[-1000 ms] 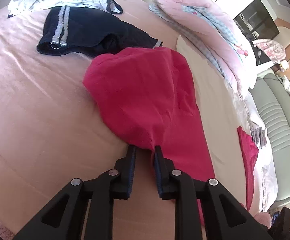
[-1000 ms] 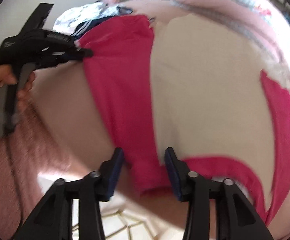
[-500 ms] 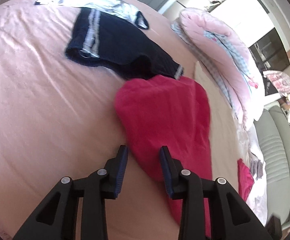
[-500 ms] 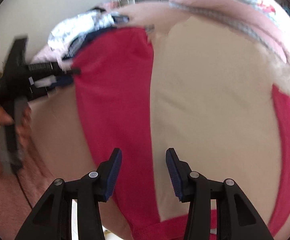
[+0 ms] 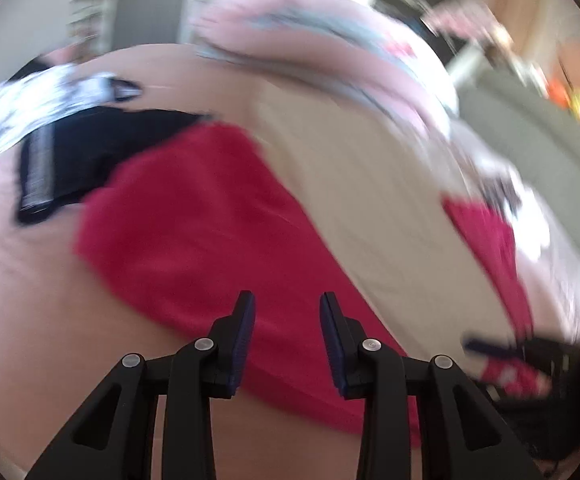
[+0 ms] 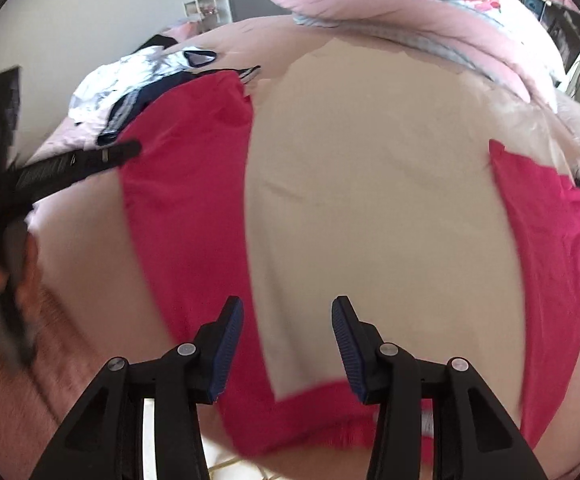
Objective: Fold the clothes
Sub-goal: 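Open the left gripper, release the sleeve and withdraw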
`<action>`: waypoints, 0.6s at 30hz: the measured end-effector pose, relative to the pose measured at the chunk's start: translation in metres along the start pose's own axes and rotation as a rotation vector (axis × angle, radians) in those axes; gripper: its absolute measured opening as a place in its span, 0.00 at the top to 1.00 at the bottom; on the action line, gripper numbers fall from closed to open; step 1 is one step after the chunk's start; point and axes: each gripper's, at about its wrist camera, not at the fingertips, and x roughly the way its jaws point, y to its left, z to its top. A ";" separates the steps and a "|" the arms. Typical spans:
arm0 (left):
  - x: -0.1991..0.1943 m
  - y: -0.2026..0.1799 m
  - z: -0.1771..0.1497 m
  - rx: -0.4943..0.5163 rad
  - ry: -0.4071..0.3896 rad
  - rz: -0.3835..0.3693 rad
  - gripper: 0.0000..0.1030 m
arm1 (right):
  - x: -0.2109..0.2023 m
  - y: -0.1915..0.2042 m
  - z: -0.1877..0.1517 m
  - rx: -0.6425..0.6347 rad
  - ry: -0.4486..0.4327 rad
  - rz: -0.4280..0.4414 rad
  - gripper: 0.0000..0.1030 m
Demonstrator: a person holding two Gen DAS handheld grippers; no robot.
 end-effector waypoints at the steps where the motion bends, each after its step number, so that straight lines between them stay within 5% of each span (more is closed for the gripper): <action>1: 0.008 -0.005 -0.004 0.034 0.052 0.018 0.71 | 0.005 0.002 0.001 -0.002 0.006 -0.011 0.56; 3: 0.025 -0.015 -0.014 0.103 0.159 0.056 0.71 | 0.015 0.005 0.001 -0.003 0.021 -0.030 0.56; 9: 0.017 -0.013 -0.021 0.155 0.200 0.101 0.70 | 0.013 0.006 -0.022 -0.044 0.048 -0.048 0.51; 15: 0.001 -0.027 -0.025 0.191 0.164 0.117 0.70 | -0.028 -0.024 -0.040 0.005 0.046 0.035 0.51; 18: -0.007 -0.057 -0.019 0.225 0.125 0.027 0.70 | -0.056 -0.063 -0.044 0.084 -0.015 -0.052 0.51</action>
